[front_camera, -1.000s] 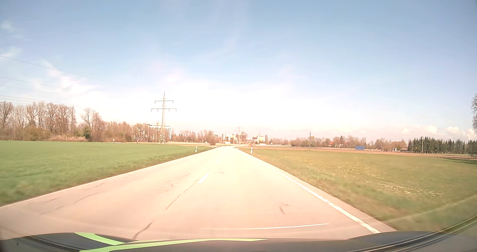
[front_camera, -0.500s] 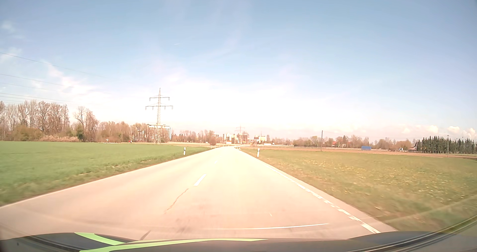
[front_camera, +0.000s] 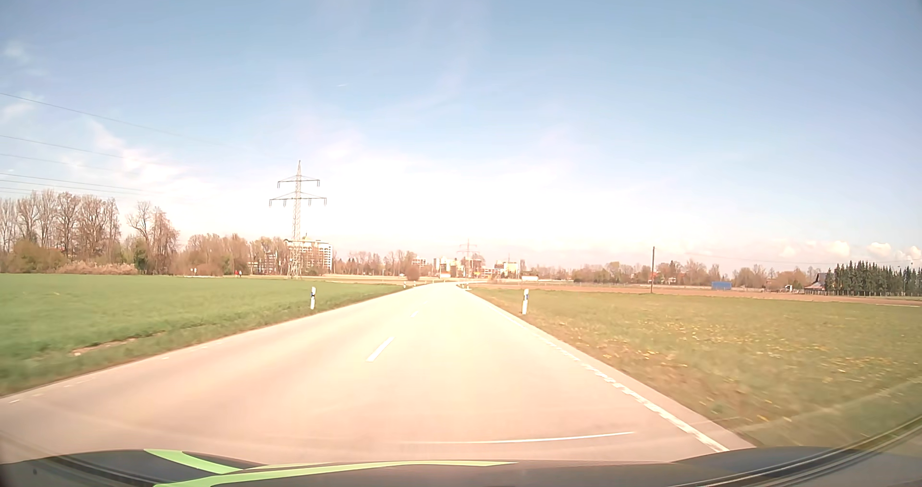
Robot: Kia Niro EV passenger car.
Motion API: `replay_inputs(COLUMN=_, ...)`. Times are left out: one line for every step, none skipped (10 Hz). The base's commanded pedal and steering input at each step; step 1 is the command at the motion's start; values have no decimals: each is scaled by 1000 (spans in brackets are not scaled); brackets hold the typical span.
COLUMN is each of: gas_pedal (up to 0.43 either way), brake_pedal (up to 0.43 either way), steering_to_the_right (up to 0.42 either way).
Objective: Follow the waypoints while adhering to traffic rules and regulations
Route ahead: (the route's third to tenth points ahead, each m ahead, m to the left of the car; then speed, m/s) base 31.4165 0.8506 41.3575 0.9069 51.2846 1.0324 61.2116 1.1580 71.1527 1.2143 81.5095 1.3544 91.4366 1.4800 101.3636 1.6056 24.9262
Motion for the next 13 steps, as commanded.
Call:
replay_inputs(gas_pedal=228, brake_pedal=0, steering_to_the_right=-1)
replay_inputs(gas_pedal=228, brake_pedal=0, steering_to_the_right=-1)
replay_inputs(gas_pedal=228, brake_pedal=0, steering_to_the_right=-1)
replay_inputs(gas_pedal=228, brake_pedal=0, steering_to_the_right=-1)
replay_inputs(gas_pedal=228, brake_pedal=0, steering_to_the_right=-1)
replay_inputs(gas_pedal=228, brake_pedal=0, steering_to_the_right=-2)
replay_inputs(gas_pedal=228, brake_pedal=0, steering_to_the_right=-2)
replay_inputs(gas_pedal=240, brake_pedal=0, steering_to_the_right=-2)
replay_inputs(gas_pedal=240, brake_pedal=0, steering_to_the_right=-2)
replay_inputs(gas_pedal=240, brake_pedal=0, steering_to_the_right=-2)
replay_inputs(gas_pedal=240, brake_pedal=0, steering_to_the_right=-2)
replay_inputs(gas_pedal=240, brake_pedal=0, steering_to_the_right=-2)
replay_inputs(gas_pedal=240, brake_pedal=0, steering_to_the_right=-2)
